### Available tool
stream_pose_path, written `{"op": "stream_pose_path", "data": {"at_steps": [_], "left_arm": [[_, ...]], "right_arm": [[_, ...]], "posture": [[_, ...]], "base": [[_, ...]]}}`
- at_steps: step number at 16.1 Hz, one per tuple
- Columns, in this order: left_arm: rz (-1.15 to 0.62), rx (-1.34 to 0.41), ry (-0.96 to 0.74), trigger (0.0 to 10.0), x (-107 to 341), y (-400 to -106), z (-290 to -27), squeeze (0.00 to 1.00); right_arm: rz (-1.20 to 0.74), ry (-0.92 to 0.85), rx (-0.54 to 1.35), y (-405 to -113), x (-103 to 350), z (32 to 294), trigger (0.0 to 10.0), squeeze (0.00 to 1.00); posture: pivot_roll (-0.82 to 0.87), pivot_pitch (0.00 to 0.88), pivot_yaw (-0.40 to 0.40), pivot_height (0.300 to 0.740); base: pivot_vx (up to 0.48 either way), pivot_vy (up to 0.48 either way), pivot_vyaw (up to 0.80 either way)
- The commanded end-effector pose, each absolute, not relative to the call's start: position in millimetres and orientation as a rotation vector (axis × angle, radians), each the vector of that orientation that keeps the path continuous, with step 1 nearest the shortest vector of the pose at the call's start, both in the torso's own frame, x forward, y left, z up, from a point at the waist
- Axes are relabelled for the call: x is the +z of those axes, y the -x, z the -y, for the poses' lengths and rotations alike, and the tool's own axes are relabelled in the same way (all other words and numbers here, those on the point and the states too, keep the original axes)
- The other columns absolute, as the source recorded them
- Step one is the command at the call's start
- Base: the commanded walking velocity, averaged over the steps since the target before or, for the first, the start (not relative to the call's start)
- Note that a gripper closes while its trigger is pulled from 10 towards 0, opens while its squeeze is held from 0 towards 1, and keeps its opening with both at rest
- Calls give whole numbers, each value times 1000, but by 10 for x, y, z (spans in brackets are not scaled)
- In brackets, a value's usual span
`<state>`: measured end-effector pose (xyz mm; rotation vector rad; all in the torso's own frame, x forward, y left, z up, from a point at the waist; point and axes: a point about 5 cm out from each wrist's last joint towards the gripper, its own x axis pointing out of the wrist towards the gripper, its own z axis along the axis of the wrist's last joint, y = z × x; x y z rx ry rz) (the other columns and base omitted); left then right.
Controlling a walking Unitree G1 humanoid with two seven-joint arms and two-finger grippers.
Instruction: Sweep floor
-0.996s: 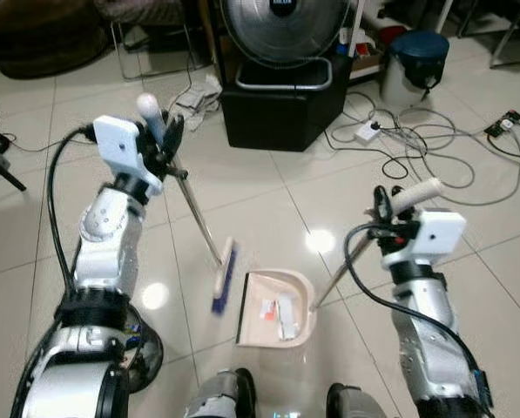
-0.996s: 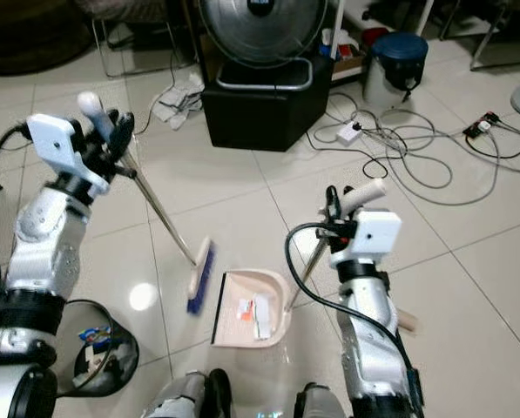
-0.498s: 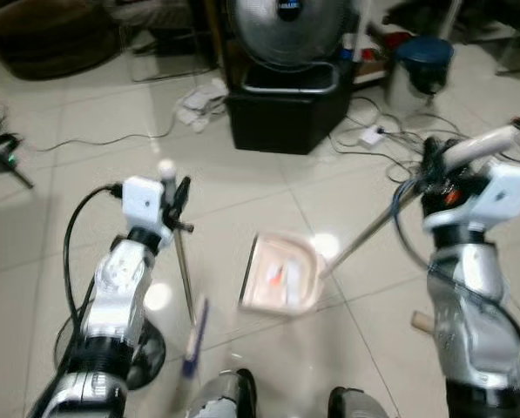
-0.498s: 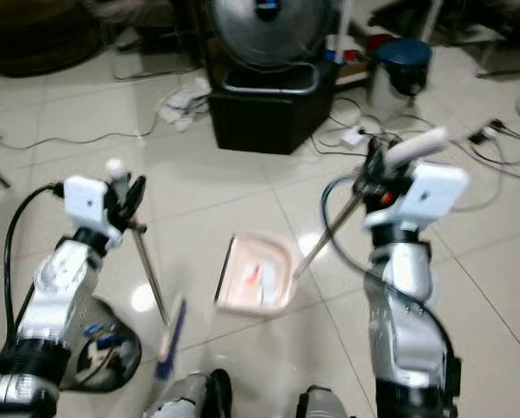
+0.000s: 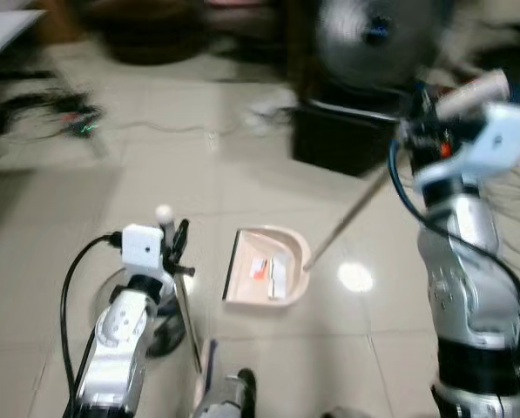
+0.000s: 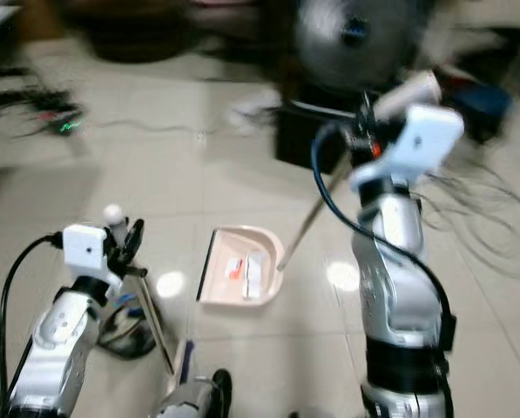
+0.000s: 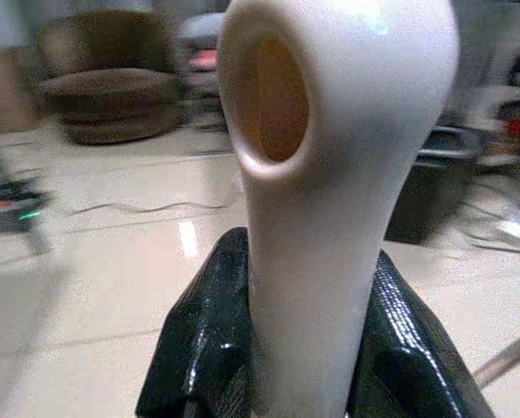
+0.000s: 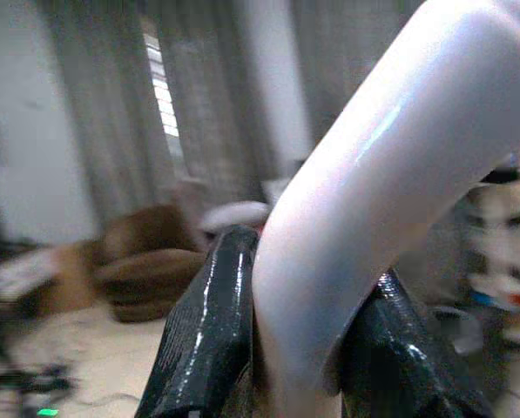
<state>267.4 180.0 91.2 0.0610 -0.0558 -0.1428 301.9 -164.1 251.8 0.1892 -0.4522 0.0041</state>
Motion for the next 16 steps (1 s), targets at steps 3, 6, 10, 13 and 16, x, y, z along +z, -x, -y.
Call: {"op": "stream_pose_path", "data": {"at_steps": [3, 6, 10, 13, 16], "left_arm": [[97, -122, -98, 10000, 1101, -2650, -1788, 0], [108, -138, -114, 10000, 1182, -2652, -1763, 0], [111, -156, -141, 10000, 1206, -2659, -1745, 0], [105, -159, -142, 10000, 1220, -2658, -1734, 0], [105, -159, -142, 10000, 1220, -2658, -1734, 0]], "right_arm": [[475, -276, 5, -3047, 2632, 1633, 10000, 0], [466, -299, -15, -3069, 2636, 1653, 10000, 0], [451, -324, -49, -3071, 2592, 1695, 10000, 0], [444, -329, -58, -3082, 2576, 1706, 10000, 0], [444, -329, -58, -3082, 2576, 1706, 10000, 0]], "posture": [[-17, 33, 46, 740], [-18, 25, 55, 740], [-20, 23, 68, 740], [-18, 27, 71, 740], [-18, 27, 71, 740]], "base": [[0, 0, 800], [0, 0, 800], [146, 0, 800], [347, 0, 800], [352, 0, 800]]}}
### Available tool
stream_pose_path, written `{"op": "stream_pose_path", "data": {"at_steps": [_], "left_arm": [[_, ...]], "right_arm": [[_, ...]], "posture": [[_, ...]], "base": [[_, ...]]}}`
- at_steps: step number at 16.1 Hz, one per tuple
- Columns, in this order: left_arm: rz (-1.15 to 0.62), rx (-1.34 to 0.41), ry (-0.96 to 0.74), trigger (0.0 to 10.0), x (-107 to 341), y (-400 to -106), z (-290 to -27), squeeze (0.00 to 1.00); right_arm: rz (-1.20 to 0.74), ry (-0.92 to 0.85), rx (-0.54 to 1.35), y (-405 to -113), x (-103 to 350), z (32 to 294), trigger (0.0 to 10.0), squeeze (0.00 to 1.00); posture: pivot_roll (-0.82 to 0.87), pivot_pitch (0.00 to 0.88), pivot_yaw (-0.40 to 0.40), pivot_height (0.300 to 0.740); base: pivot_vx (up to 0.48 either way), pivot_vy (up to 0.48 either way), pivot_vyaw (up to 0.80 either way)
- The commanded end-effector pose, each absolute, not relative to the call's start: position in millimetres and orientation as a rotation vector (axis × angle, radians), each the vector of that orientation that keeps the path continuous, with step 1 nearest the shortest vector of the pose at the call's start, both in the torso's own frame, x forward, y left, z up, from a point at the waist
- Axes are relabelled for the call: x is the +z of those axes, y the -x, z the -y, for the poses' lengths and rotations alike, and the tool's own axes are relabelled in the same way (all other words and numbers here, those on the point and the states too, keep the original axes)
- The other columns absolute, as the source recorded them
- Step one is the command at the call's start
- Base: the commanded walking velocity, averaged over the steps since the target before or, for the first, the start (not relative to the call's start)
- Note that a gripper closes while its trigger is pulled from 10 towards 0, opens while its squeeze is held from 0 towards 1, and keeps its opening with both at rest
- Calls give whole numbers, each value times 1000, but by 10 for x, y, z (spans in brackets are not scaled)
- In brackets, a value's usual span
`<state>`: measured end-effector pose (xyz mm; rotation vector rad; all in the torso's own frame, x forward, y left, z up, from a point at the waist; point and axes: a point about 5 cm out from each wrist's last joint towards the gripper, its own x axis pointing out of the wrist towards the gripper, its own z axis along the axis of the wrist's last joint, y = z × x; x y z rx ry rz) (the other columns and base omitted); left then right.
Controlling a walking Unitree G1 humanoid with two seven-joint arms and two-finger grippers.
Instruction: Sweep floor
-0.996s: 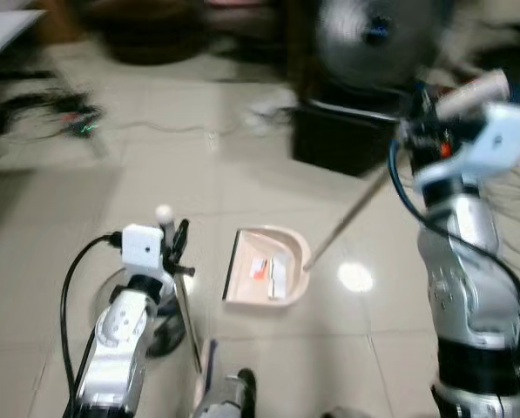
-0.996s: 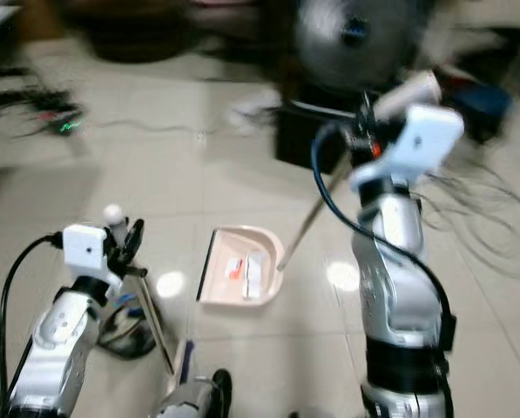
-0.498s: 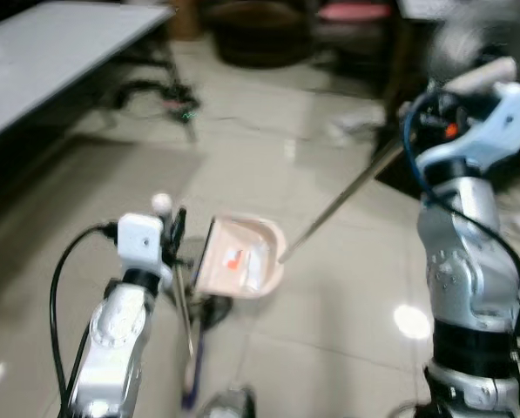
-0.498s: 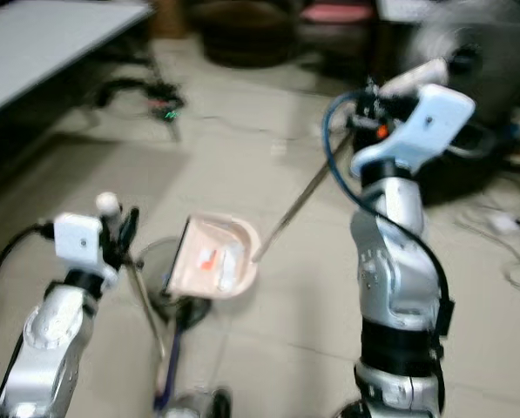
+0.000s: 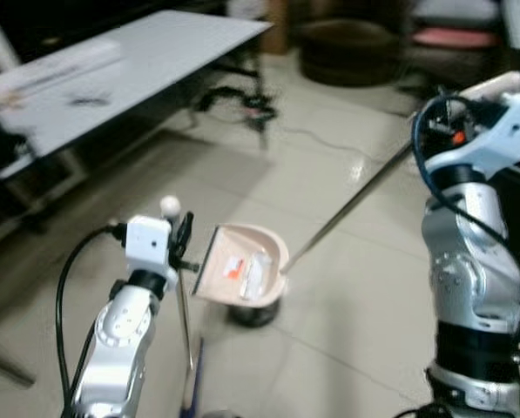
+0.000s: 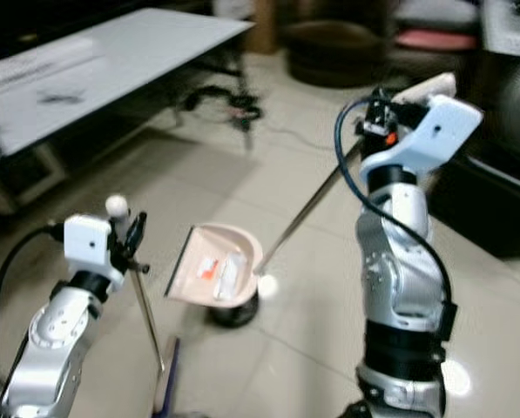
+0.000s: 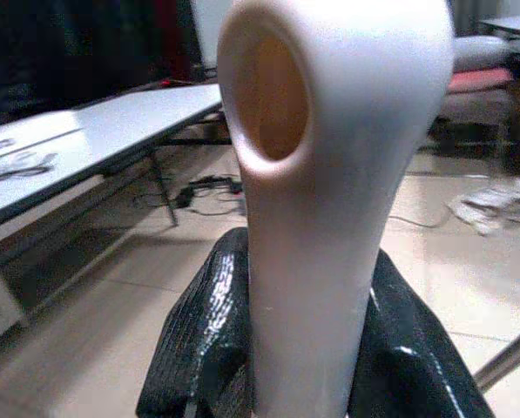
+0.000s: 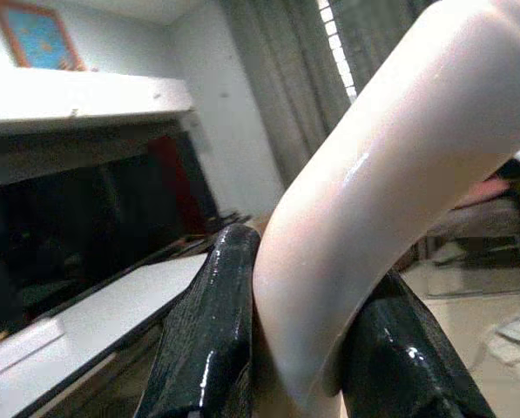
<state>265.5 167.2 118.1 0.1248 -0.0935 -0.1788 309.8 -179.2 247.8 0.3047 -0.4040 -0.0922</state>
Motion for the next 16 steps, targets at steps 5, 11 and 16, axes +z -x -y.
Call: {"op": "stream_pose_path", "data": {"at_steps": [5, 11, 16], "left_arm": [[98, -165, -141, 10000, 1225, -2652, -1702, 0], [71, -185, -118, 10000, 1200, -2664, -1671, 0], [64, -200, -113, 10000, 1187, -2677, -1633, 0]], "right_arm": [[422, -318, -77, -3106, 2537, 1743, 10000, 0], [430, -311, -120, -3080, 2547, 1836, 10000, 0], [455, -249, -156, -3064, 2587, 1933, 10000, 0]], "posture": [[-17, 33, 71, 740], [-23, 36, 78, 740], [-30, 35, 79, 740]], "base": [[385, 0, 0], [253, 0, 0], [0, 0, 0]]}}
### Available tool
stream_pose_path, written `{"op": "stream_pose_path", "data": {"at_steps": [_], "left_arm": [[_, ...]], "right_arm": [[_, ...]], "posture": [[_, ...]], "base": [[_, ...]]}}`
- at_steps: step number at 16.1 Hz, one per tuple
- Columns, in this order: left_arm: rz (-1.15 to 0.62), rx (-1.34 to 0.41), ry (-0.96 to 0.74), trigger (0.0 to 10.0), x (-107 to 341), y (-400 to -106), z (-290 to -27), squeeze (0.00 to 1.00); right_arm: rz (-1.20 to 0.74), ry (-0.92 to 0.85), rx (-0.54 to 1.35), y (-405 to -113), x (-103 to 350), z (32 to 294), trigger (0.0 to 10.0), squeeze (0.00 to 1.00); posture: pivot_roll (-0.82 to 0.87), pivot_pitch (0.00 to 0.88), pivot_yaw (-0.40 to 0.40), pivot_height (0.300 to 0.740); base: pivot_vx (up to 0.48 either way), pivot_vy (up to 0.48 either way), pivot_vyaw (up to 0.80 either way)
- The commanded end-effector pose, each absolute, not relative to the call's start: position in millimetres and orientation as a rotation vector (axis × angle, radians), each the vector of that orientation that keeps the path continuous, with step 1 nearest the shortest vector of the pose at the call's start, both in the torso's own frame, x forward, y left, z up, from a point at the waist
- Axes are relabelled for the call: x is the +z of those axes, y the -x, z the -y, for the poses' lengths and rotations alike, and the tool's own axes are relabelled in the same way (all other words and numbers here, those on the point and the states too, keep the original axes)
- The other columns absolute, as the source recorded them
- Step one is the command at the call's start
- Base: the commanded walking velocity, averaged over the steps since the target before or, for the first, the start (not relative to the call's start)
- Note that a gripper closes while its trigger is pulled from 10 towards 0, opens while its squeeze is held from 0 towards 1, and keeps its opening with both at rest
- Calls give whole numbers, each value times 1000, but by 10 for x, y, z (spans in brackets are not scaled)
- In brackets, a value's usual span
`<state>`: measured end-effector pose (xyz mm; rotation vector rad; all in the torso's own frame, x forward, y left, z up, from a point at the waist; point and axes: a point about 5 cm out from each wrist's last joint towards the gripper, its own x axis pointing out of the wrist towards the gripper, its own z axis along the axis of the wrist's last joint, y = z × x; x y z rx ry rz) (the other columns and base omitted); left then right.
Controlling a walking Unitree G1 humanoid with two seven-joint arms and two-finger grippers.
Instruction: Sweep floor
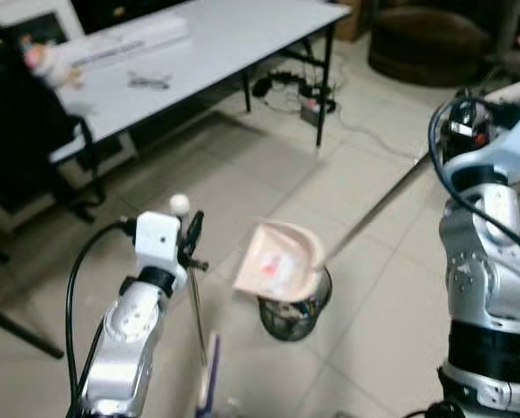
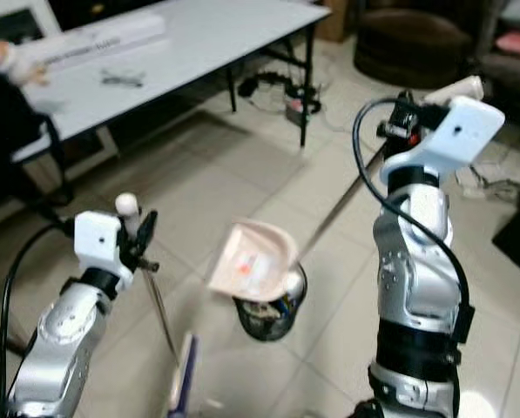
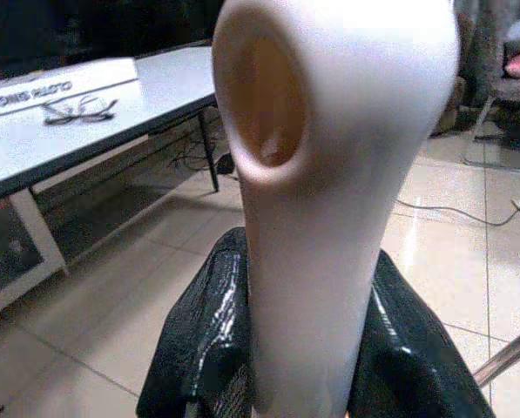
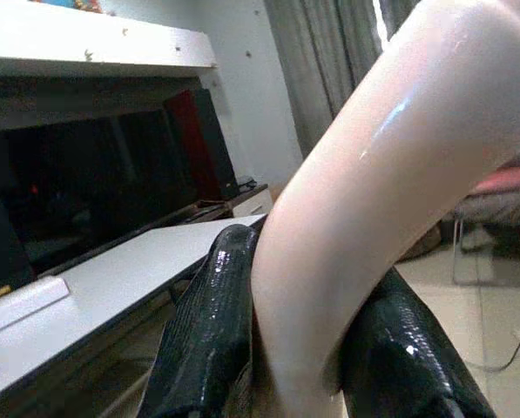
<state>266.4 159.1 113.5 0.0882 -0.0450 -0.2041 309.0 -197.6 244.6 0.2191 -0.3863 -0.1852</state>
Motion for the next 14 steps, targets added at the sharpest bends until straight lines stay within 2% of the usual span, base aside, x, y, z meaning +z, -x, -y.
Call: {"op": "stream_pose_path", "data": {"at_steps": [1, 6, 14], "left_arm": [[63, -201, -112, 10000, 1189, -2679, -1630, 0], [54, -204, -112, 10000, 1183, -2684, -1632, 0], [46, -214, -113, 10000, 1164, -2688, -1619, 0]], "right_arm": [[462, -244, -154, -3064, 2598, 1938, 10000, 0], [529, -93, -88, -3064, 2697, 1881, 10000, 0], [657, 219, 240, -2991, 2635, 1288, 10000, 0]], "posture": [[-29, 36, 79, 740], [-29, 38, 79, 740], [-24, 41, 79, 740]], "base": [[0, 0, 0], [0, 0, 0], [0, 0, 0]]}}
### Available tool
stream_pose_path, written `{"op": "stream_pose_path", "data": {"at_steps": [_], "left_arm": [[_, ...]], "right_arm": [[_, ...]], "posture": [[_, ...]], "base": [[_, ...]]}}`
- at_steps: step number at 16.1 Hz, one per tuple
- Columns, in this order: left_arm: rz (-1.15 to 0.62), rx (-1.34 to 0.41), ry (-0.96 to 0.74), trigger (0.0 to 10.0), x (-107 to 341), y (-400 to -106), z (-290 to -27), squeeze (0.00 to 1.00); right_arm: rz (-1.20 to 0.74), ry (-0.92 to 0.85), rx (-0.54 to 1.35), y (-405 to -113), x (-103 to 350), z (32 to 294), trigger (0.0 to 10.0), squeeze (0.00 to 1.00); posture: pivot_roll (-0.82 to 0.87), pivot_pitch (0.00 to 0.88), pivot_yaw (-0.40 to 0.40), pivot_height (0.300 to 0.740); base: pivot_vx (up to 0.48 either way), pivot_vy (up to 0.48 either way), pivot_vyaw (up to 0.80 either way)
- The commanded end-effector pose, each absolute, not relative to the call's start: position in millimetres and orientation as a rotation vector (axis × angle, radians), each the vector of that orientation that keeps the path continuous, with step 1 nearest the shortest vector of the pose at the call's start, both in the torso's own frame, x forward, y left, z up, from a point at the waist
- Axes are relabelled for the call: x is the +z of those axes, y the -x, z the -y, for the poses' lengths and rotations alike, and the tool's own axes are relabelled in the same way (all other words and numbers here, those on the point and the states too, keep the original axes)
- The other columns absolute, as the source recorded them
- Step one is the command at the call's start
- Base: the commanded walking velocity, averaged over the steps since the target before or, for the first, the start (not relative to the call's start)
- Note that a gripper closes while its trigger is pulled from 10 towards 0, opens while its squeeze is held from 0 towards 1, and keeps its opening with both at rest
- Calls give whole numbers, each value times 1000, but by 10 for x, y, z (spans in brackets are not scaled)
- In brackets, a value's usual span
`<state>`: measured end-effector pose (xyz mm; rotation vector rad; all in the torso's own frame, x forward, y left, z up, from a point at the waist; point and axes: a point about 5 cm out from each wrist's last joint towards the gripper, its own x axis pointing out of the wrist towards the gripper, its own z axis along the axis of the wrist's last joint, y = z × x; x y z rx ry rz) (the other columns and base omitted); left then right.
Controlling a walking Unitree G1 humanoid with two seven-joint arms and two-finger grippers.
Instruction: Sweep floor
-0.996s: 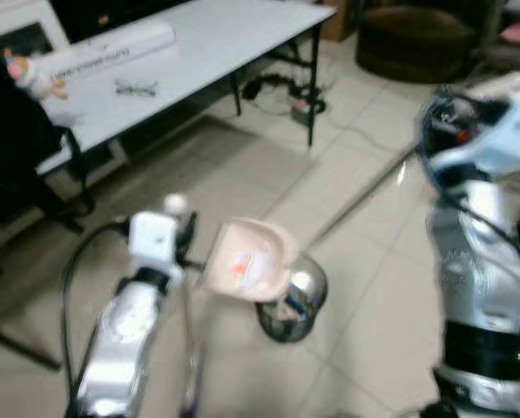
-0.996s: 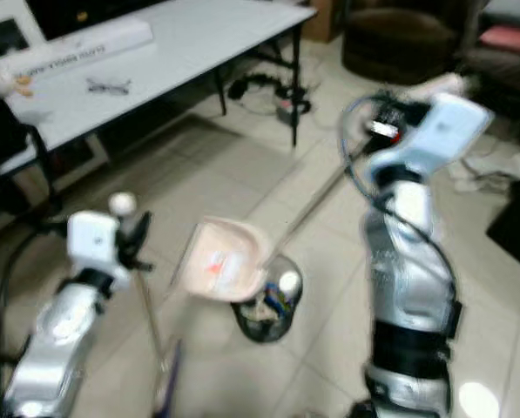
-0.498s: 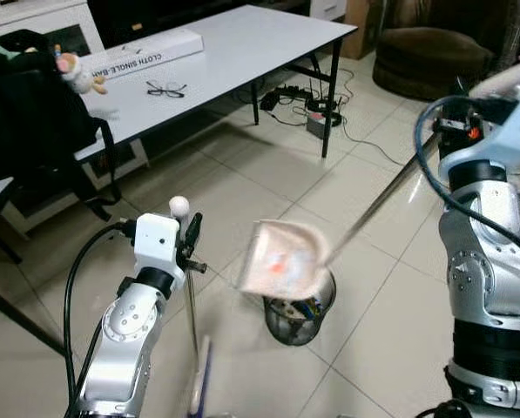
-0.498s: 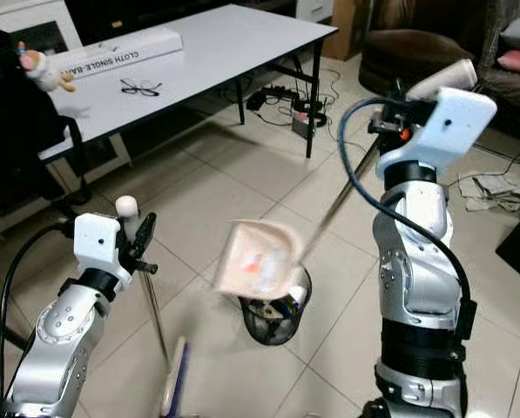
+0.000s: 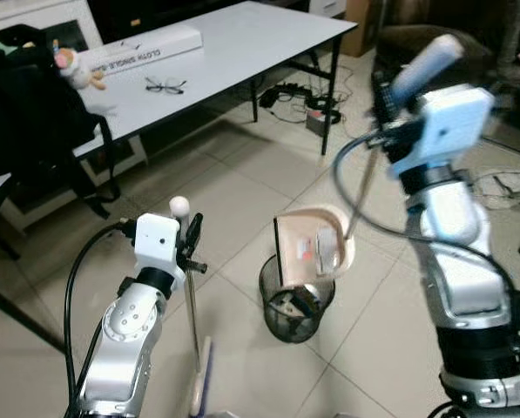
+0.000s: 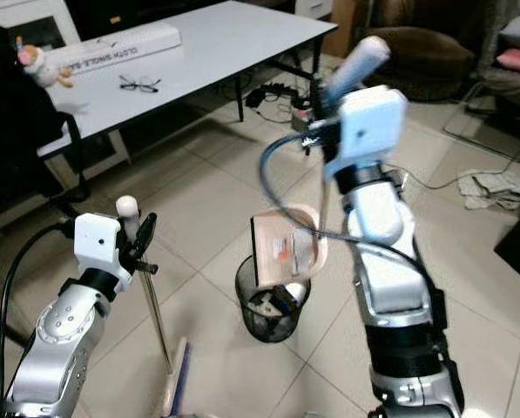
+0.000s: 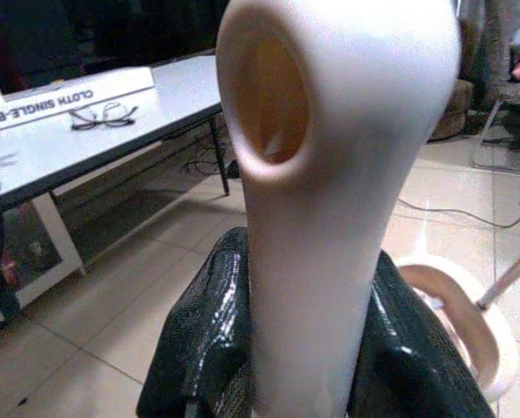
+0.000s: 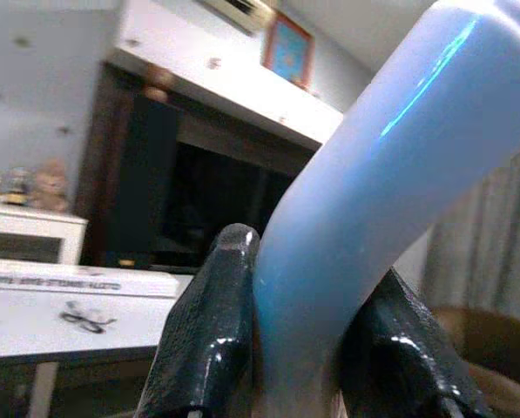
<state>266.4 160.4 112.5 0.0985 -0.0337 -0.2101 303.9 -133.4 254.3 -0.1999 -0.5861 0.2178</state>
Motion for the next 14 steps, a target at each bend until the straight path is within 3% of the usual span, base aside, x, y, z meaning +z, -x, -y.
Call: {"op": "stream_pose_path", "data": {"at_steps": [1, 8, 14], "left_arm": [[45, -216, -114, 10000, 1158, -2687, -1619, 0], [40, -224, -116, 10000, 1139, -2688, -1599, 0], [35, -234, -112, 10000, 1121, -2681, -1577, 0]], "right_arm": [[680, 255, 278, -2965, 2615, 1209, 10000, 0], [736, 478, 570, -2756, 2318, 718, 10000, 0], [707, 545, 677, -2658, 2163, 631, 10000, 0]], "posture": [[-25, 41, 79, 740], [-25, 43, 76, 740], [-27, 42, 75, 740]], "base": [[0, 0, 0], [0, 0, 0], [0, 0, 0]]}}
